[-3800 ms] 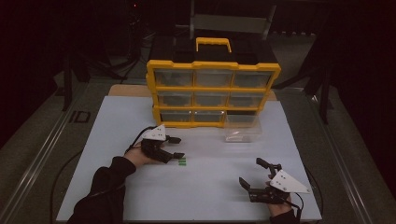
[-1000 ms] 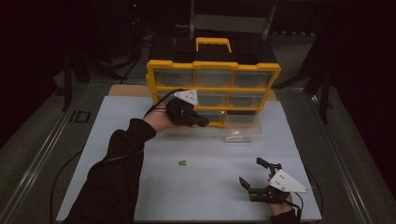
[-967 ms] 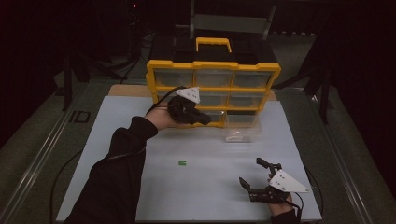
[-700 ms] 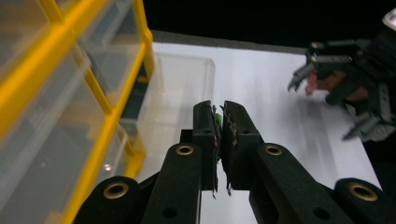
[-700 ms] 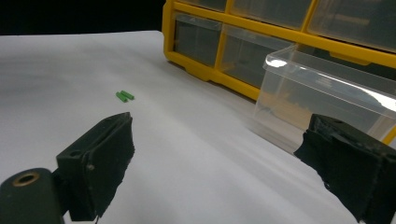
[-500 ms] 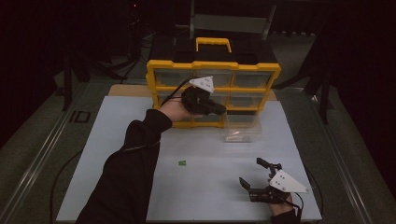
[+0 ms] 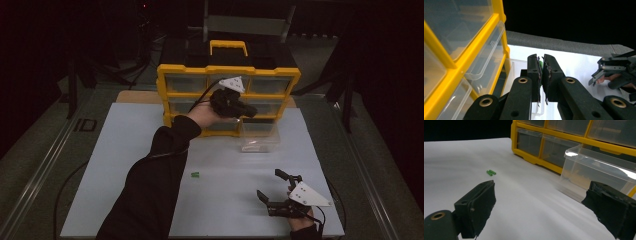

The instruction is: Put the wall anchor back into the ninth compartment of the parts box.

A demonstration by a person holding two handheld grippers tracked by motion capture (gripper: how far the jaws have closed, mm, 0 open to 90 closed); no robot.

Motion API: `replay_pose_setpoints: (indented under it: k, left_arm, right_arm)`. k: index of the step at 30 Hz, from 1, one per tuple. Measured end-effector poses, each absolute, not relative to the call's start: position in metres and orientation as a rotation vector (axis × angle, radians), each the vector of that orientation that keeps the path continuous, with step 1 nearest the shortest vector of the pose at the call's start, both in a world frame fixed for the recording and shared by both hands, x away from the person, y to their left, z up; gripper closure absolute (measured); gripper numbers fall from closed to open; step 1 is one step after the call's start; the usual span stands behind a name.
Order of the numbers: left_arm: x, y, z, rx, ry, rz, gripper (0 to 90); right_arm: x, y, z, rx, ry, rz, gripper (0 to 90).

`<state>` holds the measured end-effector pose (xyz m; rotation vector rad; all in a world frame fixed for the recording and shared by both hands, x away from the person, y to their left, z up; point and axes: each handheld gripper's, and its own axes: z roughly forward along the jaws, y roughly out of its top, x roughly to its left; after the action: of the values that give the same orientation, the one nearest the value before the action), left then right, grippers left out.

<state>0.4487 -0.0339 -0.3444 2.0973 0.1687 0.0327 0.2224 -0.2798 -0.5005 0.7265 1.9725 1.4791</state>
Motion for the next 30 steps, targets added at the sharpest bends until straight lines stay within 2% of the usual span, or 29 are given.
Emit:
replay_pose_setpoints:
  k: [7,13,27,30]
  left_arm:
    - [0.454,-0.045,-0.357,2.143,0.202,0.020,85.4]
    - [0.458,-0.058,-0.373,2.225,0.315,0.035,85.3]
    - [0.459,-0.074,-0.393,2.310,0.345,0.020,84.5]
    - [0.459,-0.072,-0.391,2.287,0.360,0.013,73.0]
  right_arm:
    - [0.222,-0.280,-0.500,0.728,1.973,1.482,8.6]
    - [0.223,-0.280,-0.501,0.726,1.975,1.486,8.6]
    - [0.223,-0.280,-0.501,0.724,1.984,1.491,8.6]
    - [0.223,-0.280,-0.501,0.723,1.985,1.493,8.6]
